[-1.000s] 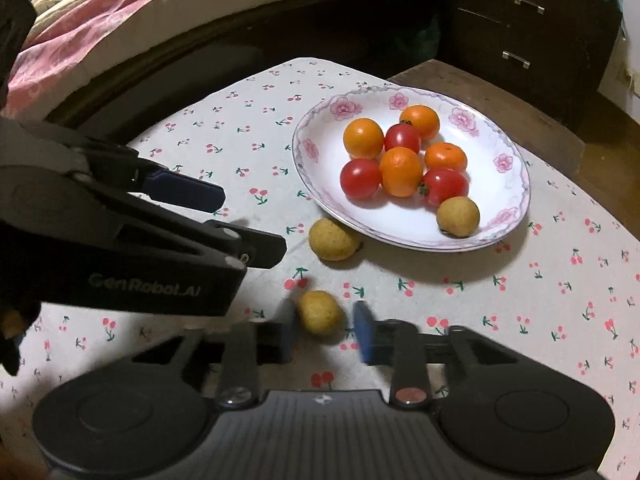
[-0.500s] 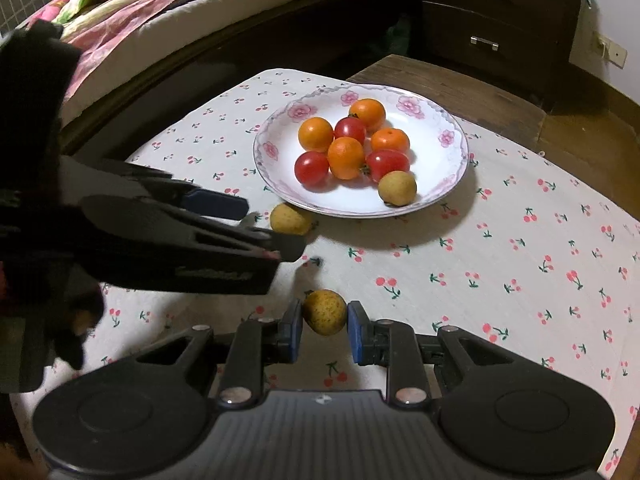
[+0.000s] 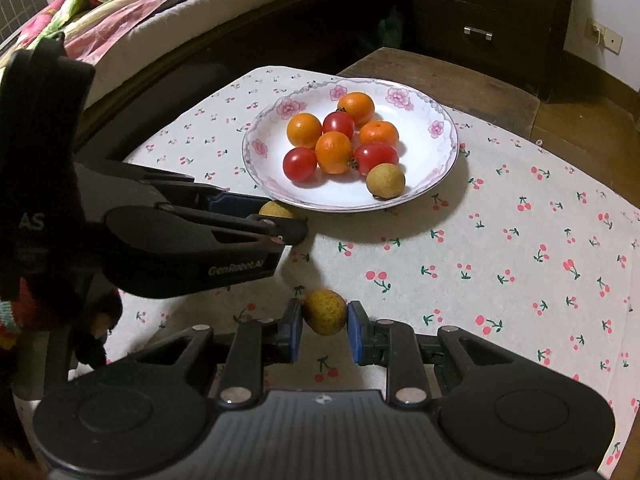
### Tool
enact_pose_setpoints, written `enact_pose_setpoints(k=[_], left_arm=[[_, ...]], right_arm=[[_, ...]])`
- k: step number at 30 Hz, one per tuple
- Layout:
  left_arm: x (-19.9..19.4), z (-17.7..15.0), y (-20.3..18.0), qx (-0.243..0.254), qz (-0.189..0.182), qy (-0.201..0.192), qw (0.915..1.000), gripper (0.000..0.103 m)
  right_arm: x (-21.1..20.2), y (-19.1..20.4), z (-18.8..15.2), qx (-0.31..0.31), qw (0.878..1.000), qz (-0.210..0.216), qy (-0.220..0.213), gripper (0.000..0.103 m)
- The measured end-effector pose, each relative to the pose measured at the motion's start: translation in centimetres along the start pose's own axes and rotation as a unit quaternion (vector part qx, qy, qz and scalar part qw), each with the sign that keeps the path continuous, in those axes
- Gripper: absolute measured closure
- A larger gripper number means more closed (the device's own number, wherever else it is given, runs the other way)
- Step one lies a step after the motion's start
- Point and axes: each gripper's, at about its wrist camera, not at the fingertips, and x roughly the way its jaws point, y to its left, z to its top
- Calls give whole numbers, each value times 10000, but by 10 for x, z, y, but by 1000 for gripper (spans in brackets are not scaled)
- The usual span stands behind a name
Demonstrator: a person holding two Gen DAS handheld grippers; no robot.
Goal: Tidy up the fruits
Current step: 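Grasp a yellow pear with the left gripper while the right gripper grasps another pear, then lift both held yellow pears and carry them over the white plate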
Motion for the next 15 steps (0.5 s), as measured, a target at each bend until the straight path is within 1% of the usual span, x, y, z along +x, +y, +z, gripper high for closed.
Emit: enact_pose_setpoints(k=[8, 15], left_arm=[[-9, -7, -7, 150, 42, 110, 9998, 67], [-22, -22, -11, 230, 59, 246, 9994, 66]], right_arm=[[1, -2, 0, 42, 10000, -57, 34, 75], [9, -1, -3, -53, 9998, -158, 146, 75]])
